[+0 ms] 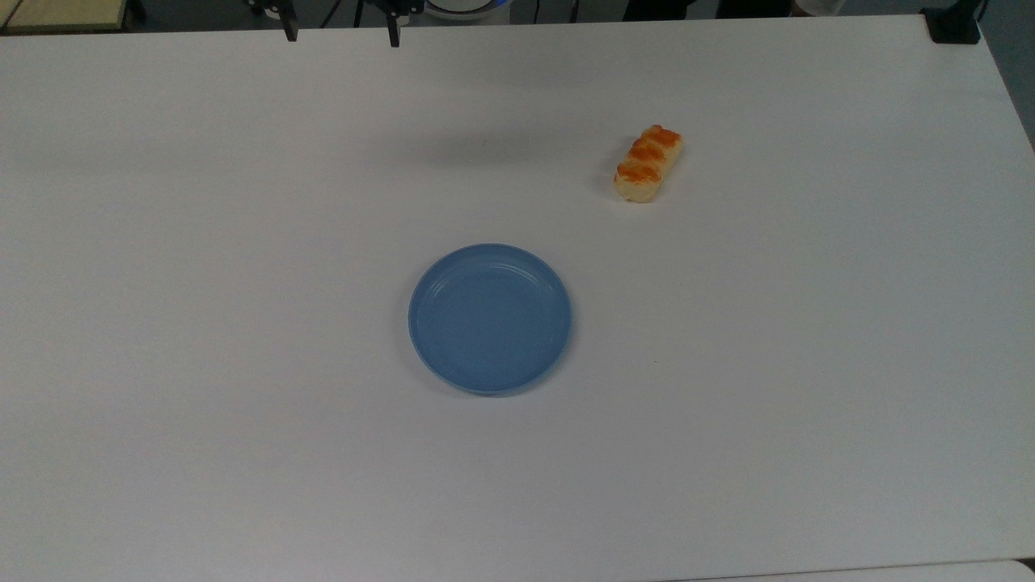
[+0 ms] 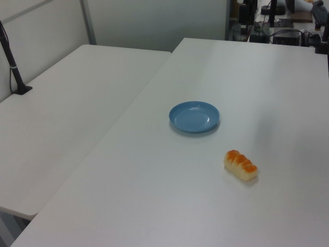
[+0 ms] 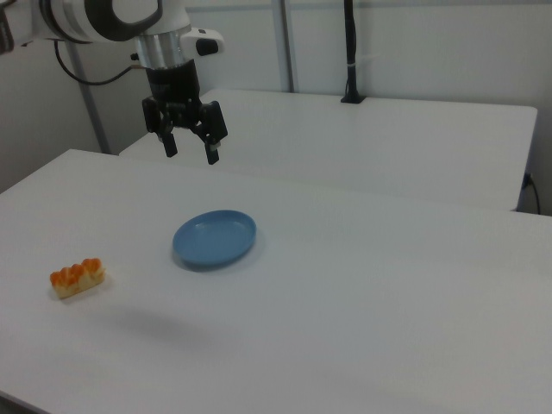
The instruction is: Put the bread on a plate
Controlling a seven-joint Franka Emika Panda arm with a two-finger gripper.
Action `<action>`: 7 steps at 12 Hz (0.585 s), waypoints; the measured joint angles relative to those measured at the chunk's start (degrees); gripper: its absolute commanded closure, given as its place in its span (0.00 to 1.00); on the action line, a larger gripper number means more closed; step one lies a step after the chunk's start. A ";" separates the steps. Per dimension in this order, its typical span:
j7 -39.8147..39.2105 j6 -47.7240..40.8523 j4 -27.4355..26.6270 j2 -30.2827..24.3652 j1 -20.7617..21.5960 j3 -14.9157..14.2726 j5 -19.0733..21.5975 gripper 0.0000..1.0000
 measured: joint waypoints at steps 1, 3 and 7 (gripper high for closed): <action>0.03 0.07 0.06 0.00 0.00 0.00 0.00 0.00; 2.30 2.49 0.05 0.02 0.09 0.23 0.00 0.00; 2.62 2.71 0.05 0.06 0.23 0.38 0.00 0.00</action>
